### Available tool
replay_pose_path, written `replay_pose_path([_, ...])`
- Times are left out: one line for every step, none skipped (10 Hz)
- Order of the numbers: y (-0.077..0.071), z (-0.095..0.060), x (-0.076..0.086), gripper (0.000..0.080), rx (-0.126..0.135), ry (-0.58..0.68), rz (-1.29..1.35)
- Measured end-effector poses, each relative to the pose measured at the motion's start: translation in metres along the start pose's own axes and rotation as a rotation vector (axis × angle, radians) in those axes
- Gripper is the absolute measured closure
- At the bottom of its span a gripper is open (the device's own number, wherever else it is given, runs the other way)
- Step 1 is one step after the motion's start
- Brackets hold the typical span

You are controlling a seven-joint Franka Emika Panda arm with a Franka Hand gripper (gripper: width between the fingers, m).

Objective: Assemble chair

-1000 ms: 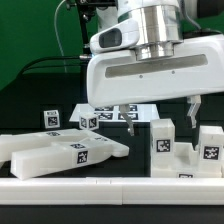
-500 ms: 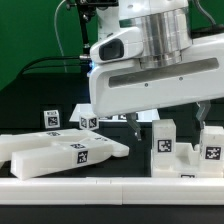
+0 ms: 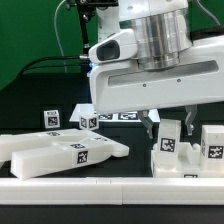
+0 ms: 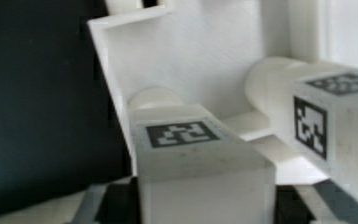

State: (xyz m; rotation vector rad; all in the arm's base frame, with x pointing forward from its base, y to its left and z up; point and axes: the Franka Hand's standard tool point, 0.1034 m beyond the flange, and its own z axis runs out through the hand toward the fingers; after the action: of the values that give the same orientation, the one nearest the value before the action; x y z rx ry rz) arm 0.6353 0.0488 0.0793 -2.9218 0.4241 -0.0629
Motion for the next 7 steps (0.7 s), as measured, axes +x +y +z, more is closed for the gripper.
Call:
replay_pose_path([0.0018,0.0009,0.0021,0.0495,0.0,-0.005,0.049])
replay_pose_path([0.0019,0.0013,0.0053,0.0495,0.002,0.001,0.187])
replay_pose_path([0.0022,0.0013,0.006,0.0495,-0.001,0.006,0.343])
replay_pose_path([0.0026,0.0014,0.0068,0.0495,0.002,0.011,0.52])
replay_pose_path([0.004,0.0018,0.0093,0.0495,0.025,0.017,0.705])
replay_pose_path([0.0038,0.0017,0.0106,0.0495,0.037,0.022,0.765])
replay_pose_path([0.0033,0.0019,0.0103,0.0495,0.036,0.022,0.742])
